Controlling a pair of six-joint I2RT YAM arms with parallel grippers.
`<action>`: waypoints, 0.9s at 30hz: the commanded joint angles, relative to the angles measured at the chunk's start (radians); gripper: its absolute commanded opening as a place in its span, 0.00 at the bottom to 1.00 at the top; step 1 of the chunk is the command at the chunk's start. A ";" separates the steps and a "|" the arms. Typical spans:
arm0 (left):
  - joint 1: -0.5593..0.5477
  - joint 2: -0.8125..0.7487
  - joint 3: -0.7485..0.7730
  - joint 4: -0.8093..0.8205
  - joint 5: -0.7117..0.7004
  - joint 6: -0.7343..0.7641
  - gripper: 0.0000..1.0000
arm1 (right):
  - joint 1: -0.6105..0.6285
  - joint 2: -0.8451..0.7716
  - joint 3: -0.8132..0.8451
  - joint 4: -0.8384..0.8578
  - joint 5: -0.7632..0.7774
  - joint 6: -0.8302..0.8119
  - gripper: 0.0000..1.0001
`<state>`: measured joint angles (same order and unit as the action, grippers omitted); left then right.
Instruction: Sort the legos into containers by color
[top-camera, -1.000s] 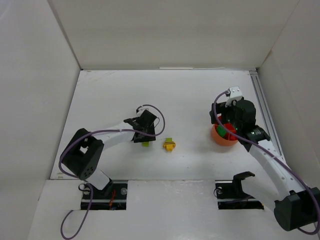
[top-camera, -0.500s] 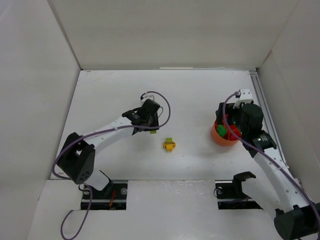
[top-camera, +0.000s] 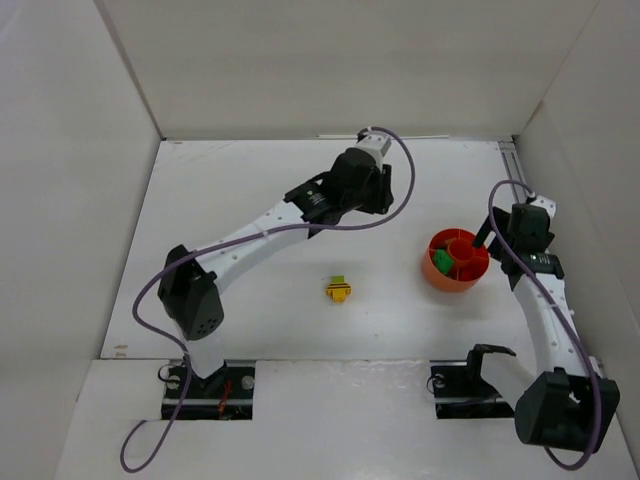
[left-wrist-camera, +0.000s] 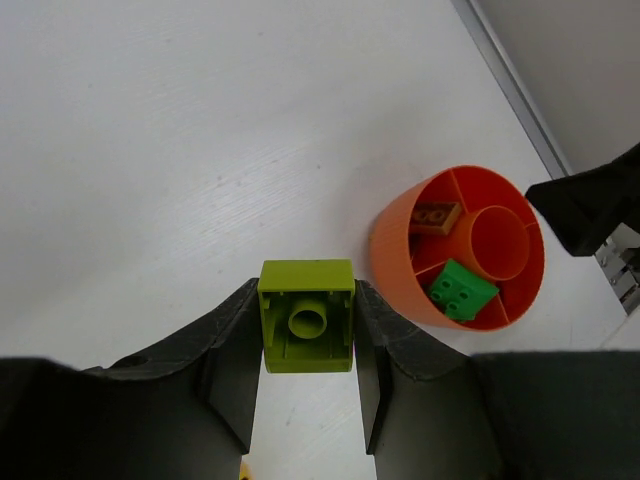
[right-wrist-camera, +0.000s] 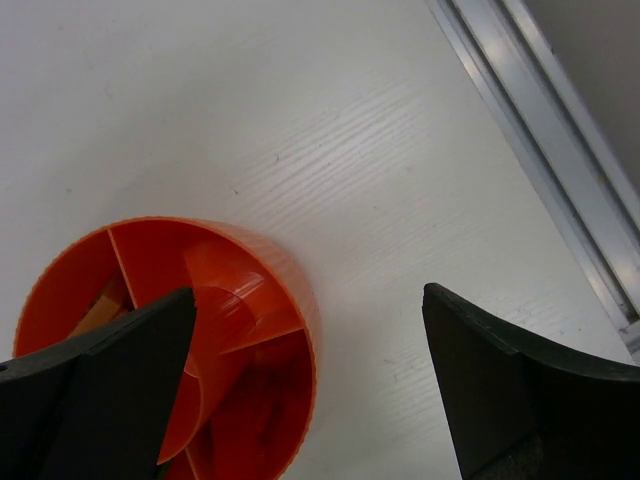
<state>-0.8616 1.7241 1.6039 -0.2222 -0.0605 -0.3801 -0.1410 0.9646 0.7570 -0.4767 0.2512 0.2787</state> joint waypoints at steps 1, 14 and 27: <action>-0.034 0.074 0.126 0.018 0.068 0.087 0.11 | -0.016 0.011 0.054 -0.008 -0.047 0.036 1.00; -0.154 0.362 0.548 -0.020 0.199 0.201 0.14 | -0.034 -0.190 0.260 -0.151 0.166 0.036 1.00; -0.154 0.565 0.775 0.064 0.260 0.191 0.18 | -0.022 -0.216 0.280 -0.172 0.125 -0.006 1.00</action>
<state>-1.0164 2.2944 2.3074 -0.2119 0.1585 -0.1951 -0.1688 0.7368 1.0317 -0.6506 0.3817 0.2871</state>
